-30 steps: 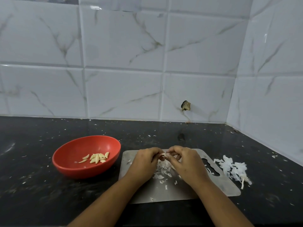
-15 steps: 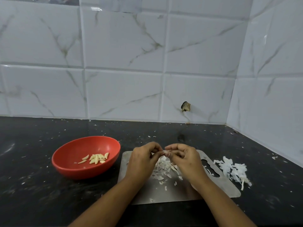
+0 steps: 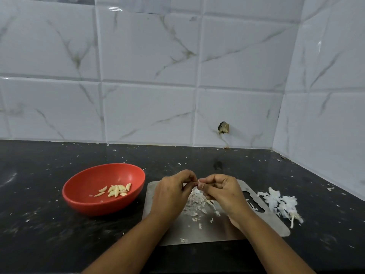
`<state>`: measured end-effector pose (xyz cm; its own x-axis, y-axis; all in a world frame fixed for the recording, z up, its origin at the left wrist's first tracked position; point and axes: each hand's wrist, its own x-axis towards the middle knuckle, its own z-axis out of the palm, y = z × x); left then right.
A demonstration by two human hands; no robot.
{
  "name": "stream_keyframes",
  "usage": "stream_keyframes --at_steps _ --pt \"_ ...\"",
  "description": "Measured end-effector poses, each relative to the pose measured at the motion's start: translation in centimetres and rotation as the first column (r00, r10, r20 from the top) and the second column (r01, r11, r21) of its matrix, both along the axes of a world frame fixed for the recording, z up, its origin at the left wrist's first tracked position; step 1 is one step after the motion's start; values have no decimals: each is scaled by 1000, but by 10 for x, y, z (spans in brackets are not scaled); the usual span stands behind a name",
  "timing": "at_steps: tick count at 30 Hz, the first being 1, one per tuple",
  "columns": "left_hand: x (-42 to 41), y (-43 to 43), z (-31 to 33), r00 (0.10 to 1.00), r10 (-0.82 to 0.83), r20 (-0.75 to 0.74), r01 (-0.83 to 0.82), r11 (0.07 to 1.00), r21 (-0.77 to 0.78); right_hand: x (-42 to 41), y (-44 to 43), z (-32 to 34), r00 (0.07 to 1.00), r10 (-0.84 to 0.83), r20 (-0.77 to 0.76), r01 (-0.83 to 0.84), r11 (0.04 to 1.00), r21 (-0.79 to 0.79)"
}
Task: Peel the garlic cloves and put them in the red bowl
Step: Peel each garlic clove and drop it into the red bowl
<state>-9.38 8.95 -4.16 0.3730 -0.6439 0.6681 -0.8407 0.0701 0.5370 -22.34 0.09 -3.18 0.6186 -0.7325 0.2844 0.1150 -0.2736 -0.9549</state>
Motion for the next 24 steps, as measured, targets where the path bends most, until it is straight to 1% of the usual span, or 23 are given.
stream_keyframes --at_steps 11,16,24 --pt "-3 6 8 998 39 49 -43 996 75 1 0 -2 1000 18 -2 -18 999 -44" --pt "-3 6 9 983 71 169 -96 984 147 -1 1 -4 1000 23 -15 -24 997 -69" --pt "-5 5 9 950 72 303 -145 964 225 2 1 -8 1000 0 -22 -2 997 -82"
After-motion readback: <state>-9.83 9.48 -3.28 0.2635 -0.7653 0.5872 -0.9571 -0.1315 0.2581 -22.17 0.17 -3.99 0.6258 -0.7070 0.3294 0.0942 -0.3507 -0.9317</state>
